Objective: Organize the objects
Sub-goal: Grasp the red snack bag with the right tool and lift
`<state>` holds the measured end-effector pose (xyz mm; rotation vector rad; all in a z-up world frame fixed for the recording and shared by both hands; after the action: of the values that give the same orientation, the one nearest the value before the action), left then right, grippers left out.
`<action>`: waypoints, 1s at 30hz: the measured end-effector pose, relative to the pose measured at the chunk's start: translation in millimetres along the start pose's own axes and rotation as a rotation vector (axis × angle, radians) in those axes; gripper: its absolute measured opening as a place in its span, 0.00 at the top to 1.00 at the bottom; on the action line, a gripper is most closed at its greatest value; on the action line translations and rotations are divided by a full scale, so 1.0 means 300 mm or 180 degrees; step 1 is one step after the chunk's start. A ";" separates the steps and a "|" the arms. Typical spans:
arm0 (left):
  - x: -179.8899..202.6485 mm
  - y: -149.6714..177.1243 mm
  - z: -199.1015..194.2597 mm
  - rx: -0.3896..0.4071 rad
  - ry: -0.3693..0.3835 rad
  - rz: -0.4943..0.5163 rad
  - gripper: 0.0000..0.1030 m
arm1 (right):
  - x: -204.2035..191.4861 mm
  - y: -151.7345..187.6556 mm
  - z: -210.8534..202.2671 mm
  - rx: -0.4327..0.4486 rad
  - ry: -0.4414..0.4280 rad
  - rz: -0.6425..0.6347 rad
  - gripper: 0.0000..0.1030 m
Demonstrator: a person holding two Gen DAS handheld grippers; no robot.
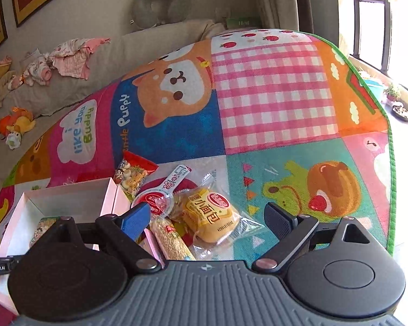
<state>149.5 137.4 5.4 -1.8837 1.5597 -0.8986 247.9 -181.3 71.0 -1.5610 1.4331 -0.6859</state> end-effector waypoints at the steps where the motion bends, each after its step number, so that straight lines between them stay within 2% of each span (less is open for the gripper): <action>1: 0.002 0.001 -0.002 0.0000 -0.0006 0.0013 0.83 | -0.021 -0.021 0.045 -0.0043 -0.0054 0.0031 0.11; 6: 0.000 0.007 -0.008 0.0003 0.0004 0.0009 0.83 | -0.165 -0.094 0.313 -0.0398 -0.0278 0.0142 0.09; 10: -0.002 0.008 -0.009 0.0018 0.0016 0.0004 0.83 | -0.255 -0.083 0.528 -0.0905 -0.0327 0.0422 0.09; 12: -0.002 0.008 -0.010 0.0023 0.0019 0.0001 0.82 | -0.292 -0.062 0.598 -0.1069 -0.0252 0.0432 0.09; 14: -0.003 0.008 -0.009 0.0029 0.0029 -0.0018 0.81 | -0.333 -0.037 0.646 -0.1234 -0.0153 0.0245 0.16; 16: -0.006 0.010 -0.009 0.0042 0.0042 -0.0039 0.81 | -0.357 -0.043 0.641 -0.1192 -0.0133 0.0053 0.31; 18: -0.010 0.011 -0.010 0.0050 0.0052 -0.0066 0.81 | -0.371 -0.045 0.620 -0.1137 -0.0178 -0.0200 0.37; 21: -0.013 0.013 -0.010 0.0056 0.0064 -0.0083 0.81 | -0.331 -0.047 0.575 -0.1019 -0.0041 -0.0330 0.40; 24: -0.016 0.013 -0.009 0.0060 0.0071 -0.0101 0.81 | -0.260 -0.091 0.467 -0.0697 0.0110 -0.0300 0.42; 27: -0.017 0.013 -0.009 0.0073 0.0069 -0.0115 0.81 | -0.214 -0.129 0.292 -0.0345 0.0074 -0.0416 0.43; 30: -0.017 0.015 -0.011 0.0092 0.0067 -0.0116 0.81 | -0.155 -0.141 0.106 -0.0184 -0.0087 -0.0428 0.43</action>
<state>143.6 141.6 3.2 -1.8939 1.5212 -0.9548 287.2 -130.9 101.1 -1.7173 1.3475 -0.7044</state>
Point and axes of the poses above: each gripper's, at about its wrist camera, not at the fingertips, and z roughly the way its jaws point, x to its right, y to its underside, the point moved 3 cm from there along z, roughly the way its jaws point, and after that the axes turned 14 degrees about x, right-handed, at the moved point
